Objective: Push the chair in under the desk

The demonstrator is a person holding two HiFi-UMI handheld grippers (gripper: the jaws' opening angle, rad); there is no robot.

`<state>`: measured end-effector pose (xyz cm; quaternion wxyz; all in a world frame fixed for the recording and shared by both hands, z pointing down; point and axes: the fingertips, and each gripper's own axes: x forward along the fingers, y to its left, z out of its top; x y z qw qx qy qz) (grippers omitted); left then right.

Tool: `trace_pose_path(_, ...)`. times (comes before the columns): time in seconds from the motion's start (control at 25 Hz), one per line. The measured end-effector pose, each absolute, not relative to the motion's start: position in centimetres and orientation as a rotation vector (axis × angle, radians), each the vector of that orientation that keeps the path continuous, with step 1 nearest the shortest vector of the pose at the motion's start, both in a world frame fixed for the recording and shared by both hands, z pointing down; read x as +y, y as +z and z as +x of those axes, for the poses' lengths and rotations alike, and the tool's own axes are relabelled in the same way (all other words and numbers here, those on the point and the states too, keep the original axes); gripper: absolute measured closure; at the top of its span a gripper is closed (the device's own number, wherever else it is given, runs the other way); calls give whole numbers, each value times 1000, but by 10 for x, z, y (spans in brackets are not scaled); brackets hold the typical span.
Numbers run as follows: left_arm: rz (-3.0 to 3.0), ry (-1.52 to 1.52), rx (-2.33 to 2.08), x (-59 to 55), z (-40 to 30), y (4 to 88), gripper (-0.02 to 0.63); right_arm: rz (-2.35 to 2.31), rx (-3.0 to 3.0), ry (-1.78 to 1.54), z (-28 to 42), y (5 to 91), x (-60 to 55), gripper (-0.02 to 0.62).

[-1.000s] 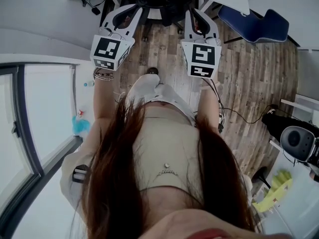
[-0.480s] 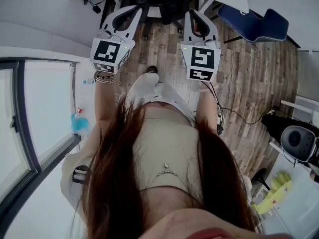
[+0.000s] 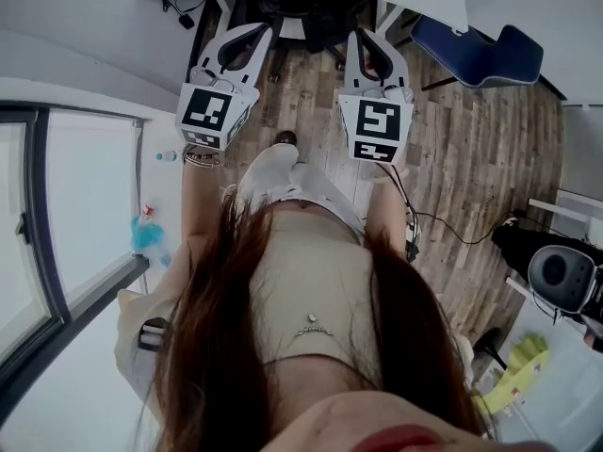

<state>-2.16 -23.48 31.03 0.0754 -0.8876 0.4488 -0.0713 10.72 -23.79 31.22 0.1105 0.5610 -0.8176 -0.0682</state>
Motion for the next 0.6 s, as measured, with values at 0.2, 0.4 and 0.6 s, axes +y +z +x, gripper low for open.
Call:
trace_pose_path(0.2, -2686, -184, 1386, -226, -18, 311, 601, 1647, -2400, -210, 112, 312, -231, 568)
trace_pose_path(0.4, -2666, -121, 1449, -219, -19, 309, 601, 1649, -2385, -245, 117, 314, -228, 568)
trace_pose_path(0.6, -2654, -48, 1508, -211, -19, 304, 601, 1646, -2413, -290, 119, 308, -221, 569)
